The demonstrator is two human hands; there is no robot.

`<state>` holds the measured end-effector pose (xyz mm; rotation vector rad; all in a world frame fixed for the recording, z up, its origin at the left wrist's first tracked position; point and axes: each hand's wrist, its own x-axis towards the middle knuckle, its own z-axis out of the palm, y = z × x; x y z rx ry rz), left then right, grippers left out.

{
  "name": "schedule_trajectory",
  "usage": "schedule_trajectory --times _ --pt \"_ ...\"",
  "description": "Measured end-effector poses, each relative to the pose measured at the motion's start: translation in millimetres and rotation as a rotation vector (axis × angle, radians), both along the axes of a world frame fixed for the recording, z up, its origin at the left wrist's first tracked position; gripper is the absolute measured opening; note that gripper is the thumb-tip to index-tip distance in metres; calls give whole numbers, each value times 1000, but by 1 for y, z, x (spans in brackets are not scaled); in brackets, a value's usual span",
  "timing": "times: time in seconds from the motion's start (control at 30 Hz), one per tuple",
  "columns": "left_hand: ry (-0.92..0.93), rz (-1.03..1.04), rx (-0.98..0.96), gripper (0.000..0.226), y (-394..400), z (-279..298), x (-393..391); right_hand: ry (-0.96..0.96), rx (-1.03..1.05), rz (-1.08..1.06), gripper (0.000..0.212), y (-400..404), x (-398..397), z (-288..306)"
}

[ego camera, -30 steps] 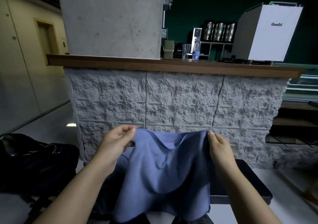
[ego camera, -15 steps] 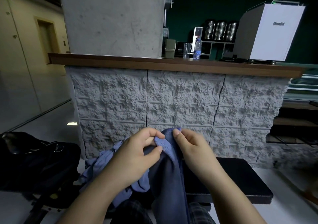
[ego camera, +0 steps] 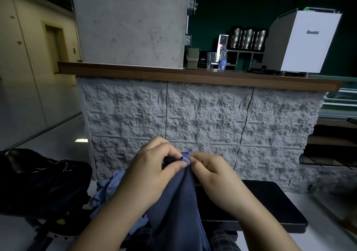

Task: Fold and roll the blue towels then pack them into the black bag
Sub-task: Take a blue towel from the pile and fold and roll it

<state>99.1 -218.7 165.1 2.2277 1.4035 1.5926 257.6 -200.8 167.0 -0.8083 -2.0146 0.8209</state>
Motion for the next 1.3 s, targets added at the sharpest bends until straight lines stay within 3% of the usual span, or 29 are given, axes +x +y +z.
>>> schedule_trajectory --times 0.1,0.27,0.37,0.5,0.8,0.87,1.03,1.2,1.3 --pt "-92 39 -32 25 -2 1 1 -9 35 3 27 0 -2 -1" --pt "-152 67 -109 24 2 -3 -3 -18 67 -2 31 1 -3 -2" --pt "-38 70 -66 30 6 -6 -4 -34 58 -11 36 3 -4 -5" --pt "-8 32 -47 17 6 -8 0 53 -3 -7 38 9 -3 -9" --pt "323 153 -270 16 8 -28 -7 153 -57 -340 35 36 19 -22" --pt "470 248 -196 30 15 -33 -13 126 -34 -415 36 42 27 -27" --pt "524 259 83 39 18 -27 -23 115 -28 -509 35 49 42 -34" --pt "588 262 69 36 18 -25 -26 113 55 -593 33 52 46 -37" --pt "630 157 55 26 13 -19 -25 147 118 -640 32 50 47 -37"
